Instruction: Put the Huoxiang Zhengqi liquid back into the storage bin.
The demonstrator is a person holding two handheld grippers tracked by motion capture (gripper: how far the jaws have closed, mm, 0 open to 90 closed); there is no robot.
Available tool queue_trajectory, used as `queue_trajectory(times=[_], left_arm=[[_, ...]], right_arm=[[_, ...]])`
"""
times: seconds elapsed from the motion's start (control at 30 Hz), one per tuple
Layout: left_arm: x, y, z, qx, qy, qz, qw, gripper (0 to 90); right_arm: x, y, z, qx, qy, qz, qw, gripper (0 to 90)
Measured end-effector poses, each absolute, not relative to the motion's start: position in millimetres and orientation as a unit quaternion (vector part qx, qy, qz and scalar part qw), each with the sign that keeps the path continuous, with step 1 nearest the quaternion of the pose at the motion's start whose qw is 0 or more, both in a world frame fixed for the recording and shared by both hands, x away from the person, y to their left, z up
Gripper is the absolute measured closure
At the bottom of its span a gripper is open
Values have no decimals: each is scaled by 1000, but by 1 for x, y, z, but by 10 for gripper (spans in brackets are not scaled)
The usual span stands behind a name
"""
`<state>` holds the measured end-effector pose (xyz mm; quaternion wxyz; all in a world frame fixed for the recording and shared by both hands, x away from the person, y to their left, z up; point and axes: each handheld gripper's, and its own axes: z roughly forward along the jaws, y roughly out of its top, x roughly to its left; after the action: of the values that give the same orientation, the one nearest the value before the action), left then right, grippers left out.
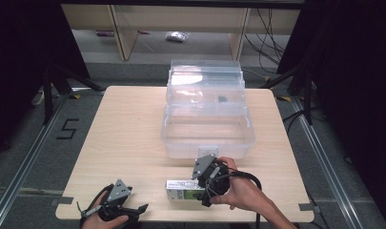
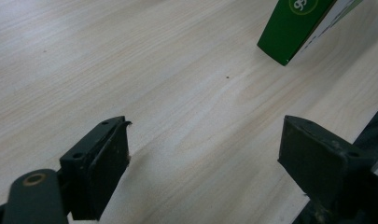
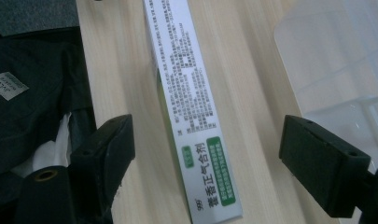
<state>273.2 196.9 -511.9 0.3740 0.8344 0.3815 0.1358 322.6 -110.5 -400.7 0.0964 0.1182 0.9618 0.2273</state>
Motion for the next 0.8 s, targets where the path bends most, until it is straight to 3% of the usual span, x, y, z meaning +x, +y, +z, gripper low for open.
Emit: queue_trajectory(times=[0.27,0.8], left_arm=[[273,197,-512,833,386,134,374,155],[273,197,-512,834,382,136,375,154]], right_arm=[[325,-97,-403,99,971,204,76,222],[333,-79,-417,80,984,139,76,316]])
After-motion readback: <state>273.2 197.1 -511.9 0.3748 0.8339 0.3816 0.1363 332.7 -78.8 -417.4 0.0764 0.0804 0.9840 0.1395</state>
